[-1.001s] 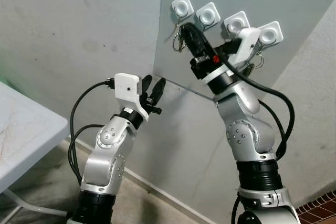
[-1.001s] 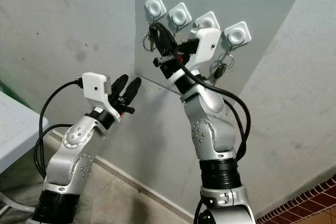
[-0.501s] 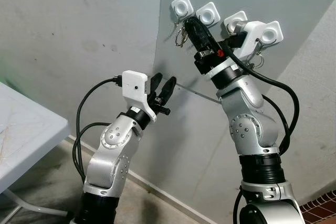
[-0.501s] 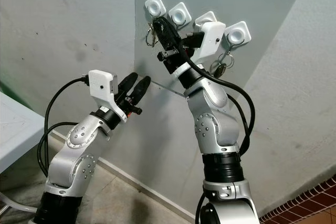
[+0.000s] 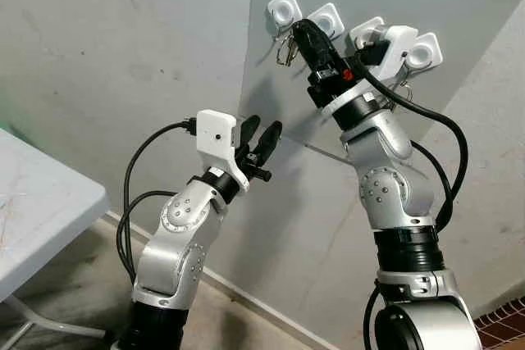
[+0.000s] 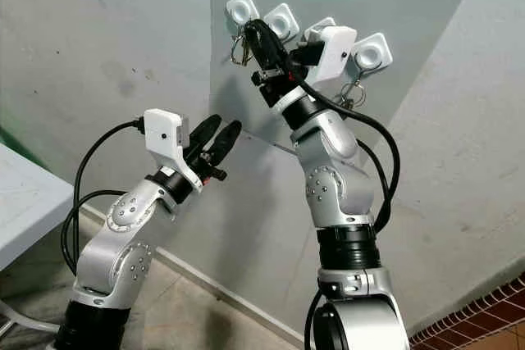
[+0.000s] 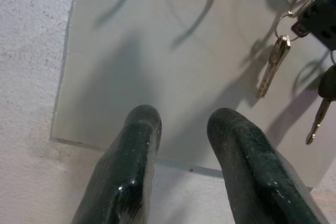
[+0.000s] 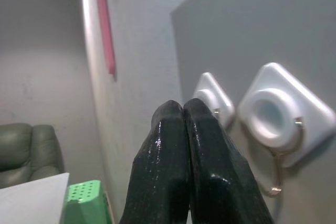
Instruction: Hang keys on a hook
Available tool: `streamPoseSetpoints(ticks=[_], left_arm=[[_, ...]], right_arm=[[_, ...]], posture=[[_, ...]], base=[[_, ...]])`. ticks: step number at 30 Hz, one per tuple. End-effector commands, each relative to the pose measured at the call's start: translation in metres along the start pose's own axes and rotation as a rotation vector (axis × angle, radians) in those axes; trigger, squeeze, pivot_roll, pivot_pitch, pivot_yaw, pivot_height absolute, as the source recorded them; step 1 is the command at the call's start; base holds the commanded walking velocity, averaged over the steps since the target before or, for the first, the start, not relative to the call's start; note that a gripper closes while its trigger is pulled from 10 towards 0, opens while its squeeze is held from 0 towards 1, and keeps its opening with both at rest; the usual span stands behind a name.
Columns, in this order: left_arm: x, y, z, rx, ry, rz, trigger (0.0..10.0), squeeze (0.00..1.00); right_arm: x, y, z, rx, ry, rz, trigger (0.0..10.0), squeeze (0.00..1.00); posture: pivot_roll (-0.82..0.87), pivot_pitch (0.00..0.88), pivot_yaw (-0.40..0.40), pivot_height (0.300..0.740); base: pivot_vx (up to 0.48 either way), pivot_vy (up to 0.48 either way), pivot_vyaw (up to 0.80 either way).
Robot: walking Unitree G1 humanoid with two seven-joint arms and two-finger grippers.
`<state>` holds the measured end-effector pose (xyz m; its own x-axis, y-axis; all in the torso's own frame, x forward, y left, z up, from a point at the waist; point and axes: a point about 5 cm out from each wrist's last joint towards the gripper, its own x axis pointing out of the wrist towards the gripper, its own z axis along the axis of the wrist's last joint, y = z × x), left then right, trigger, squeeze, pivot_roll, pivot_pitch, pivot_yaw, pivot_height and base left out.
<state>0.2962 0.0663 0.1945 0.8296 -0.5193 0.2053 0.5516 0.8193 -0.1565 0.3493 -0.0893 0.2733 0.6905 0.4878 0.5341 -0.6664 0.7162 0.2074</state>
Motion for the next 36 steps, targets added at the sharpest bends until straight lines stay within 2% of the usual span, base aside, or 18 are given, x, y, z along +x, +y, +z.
streamPoseSetpoints(ticks=[1,15,22,30,36], left_arm=[[0.001,-0.006,0.006,-0.006,-0.020,-0.018,10.0,0.00],[0.001,-0.006,0.007,-0.021,-0.024,-0.010,10.0,0.00],[0.001,-0.006,0.008,-0.027,-0.024,-0.012,10.0,0.00],[0.001,-0.006,0.008,-0.033,-0.025,-0.009,10.0,0.00],[0.000,-0.006,0.008,-0.035,-0.025,-0.007,10.0,0.00]], right_arm=[[0.004,-0.005,0.009,-0.020,-0.029,-0.014,10.0,0.00],[-0.001,-0.027,0.009,-0.057,-0.011,-0.093,10.0,0.00],[-0.009,-0.035,0.011,-0.075,-0.012,-0.127,10.0,0.00],[-0.026,-0.043,0.011,-0.084,-0.034,-0.131,10.0,0.00],[-0.036,-0.048,0.012,-0.003,-0.071,-0.173,10.0,0.00]], posture=[[0.15,0.000,-0.105,0.740],[0.15,0.000,-0.108,0.740],[0.14,0.000,-0.104,0.740],[0.14,0.000,-0.104,0.740],[0.14,0.000,-0.103,0.740]], base=[[0.000,0.000,0.00],[0.000,0.000,0.00],[0.000,0.000,0.00],[0.000,0.000,0.00],[0.000,0.000,0.00]])
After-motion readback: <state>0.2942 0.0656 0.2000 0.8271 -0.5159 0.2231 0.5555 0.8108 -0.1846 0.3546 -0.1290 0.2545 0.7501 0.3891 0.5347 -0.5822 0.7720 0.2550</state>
